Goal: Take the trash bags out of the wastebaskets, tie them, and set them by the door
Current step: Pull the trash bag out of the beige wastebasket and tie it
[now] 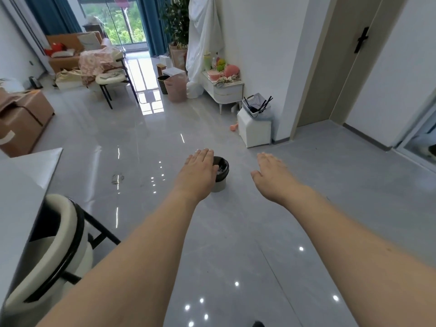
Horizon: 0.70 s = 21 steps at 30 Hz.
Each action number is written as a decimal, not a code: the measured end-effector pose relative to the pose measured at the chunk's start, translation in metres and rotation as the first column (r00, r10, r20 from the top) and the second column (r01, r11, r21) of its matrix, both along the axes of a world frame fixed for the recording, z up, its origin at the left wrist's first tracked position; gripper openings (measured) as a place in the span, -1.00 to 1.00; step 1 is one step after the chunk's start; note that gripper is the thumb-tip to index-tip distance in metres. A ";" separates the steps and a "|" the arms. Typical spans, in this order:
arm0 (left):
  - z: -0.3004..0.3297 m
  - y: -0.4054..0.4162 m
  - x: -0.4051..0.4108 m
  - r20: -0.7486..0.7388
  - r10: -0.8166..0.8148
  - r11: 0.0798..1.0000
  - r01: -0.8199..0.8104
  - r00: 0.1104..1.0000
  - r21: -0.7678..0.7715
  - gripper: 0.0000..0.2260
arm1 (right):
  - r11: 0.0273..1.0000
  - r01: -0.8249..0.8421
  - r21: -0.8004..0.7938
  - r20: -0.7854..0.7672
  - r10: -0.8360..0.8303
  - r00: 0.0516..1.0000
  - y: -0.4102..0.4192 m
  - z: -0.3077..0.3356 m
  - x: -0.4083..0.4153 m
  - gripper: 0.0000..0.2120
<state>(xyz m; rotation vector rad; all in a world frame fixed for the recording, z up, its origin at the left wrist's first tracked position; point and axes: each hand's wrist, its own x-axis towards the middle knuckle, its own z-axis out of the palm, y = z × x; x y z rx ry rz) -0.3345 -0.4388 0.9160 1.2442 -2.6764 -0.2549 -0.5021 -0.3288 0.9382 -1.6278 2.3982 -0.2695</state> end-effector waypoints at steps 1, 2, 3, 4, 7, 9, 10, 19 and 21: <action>-0.005 -0.017 -0.013 0.012 0.001 1.000 -0.001 1.000 0.004 -0.53 | 1.000 -0.006 0.006 0.004 0.006 1.000 -0.017 -0.003 -0.013 -0.46; -0.009 -0.035 -0.027 0.018 0.005 1.000 -0.005 1.000 0.002 -0.53 | 1.000 -0.015 0.011 0.010 0.015 1.000 -0.035 -0.006 -0.028 -0.46; -0.014 -0.052 -0.041 0.015 0.014 1.000 -0.014 1.000 -0.003 -0.53 | 1.000 -0.026 0.014 0.015 0.026 1.000 -0.051 -0.009 -0.042 -0.47; -0.017 -0.070 -0.055 0.015 0.023 1.000 -0.023 1.000 -0.011 -0.53 | 0.999 -0.037 0.018 0.015 0.036 0.999 -0.068 -0.012 -0.057 -0.47; -0.019 -0.122 -0.098 0.012 0.061 0.998 -0.061 0.998 -0.021 -0.53 | 0.998 -0.058 0.020 0.011 0.058 0.998 -0.119 -0.013 -0.108 -0.48; -0.017 -0.153 -0.126 0.011 0.070 0.998 -0.070 0.997 -0.007 -0.53 | 0.998 -0.053 0.042 0.014 0.053 0.999 -0.150 -0.011 -0.139 -0.49; -0.017 -0.168 -0.139 -0.001 0.077 0.997 -0.077 0.997 -0.003 -0.53 | 0.997 -0.056 0.045 0.003 0.056 0.998 -0.168 -0.011 -0.153 -0.50; -0.057 -0.324 -0.202 0.019 0.172 0.978 -0.173 0.985 0.114 -0.54 | 0.985 -0.152 0.087 0.065 0.147 0.987 -0.343 -0.060 -0.226 -0.46; -0.066 -0.363 -0.216 0.025 0.161 0.979 -0.163 0.987 0.121 -0.54 | 0.985 -0.138 0.105 0.067 0.131 0.989 -0.382 -0.070 -0.240 -0.46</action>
